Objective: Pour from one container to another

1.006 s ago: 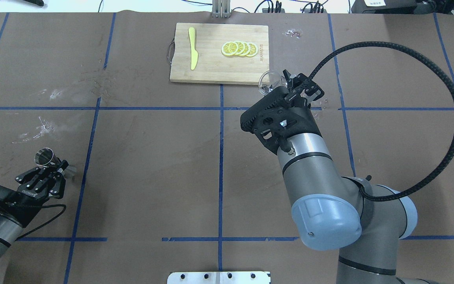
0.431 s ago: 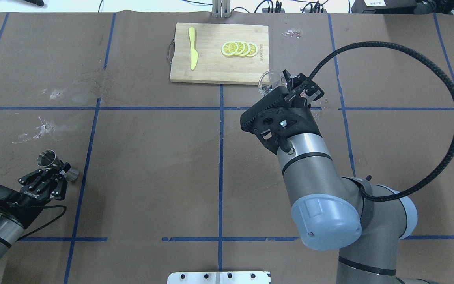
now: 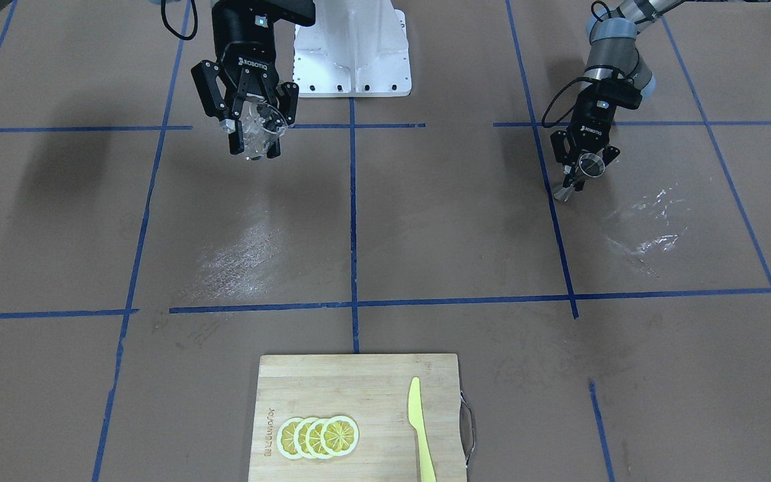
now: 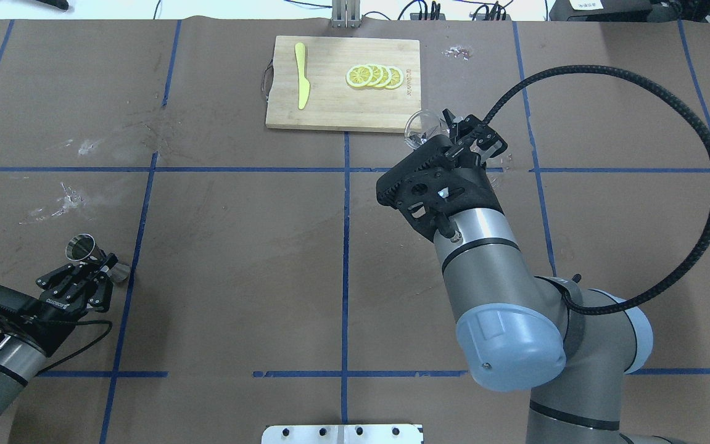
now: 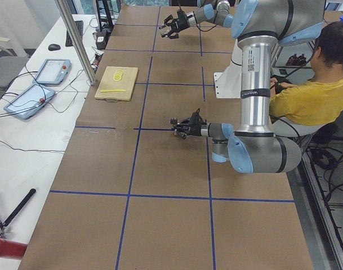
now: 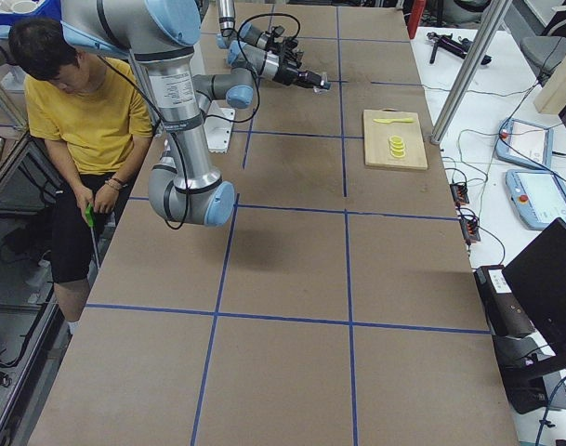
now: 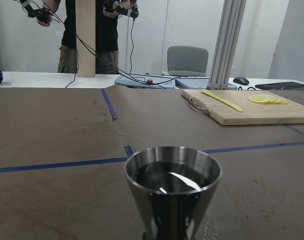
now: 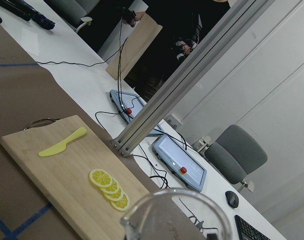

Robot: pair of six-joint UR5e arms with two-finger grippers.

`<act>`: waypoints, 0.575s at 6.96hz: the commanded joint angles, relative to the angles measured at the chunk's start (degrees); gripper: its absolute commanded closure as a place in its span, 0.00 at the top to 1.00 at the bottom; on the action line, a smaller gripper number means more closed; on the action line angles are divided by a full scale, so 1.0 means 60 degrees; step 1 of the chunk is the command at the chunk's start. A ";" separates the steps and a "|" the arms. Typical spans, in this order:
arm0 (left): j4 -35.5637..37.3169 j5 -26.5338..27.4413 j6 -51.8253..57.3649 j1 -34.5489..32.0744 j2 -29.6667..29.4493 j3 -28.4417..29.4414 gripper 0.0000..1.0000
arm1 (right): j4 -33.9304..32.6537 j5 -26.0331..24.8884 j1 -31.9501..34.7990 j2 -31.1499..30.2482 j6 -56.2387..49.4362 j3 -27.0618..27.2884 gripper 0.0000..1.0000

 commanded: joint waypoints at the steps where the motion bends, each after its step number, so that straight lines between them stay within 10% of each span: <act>1: 0.0103 0.0006 0.0042 -0.0056 -0.0030 0.0006 0.00 | 0.0000 0.0000 0.0000 -0.0004 -0.0014 -0.0006 0.00; 4: 0.0248 0.0006 0.0086 -0.0100 -0.0029 0.0138 0.00 | 0.0000 0.0000 0.0000 -0.0004 0.0000 -0.0006 0.00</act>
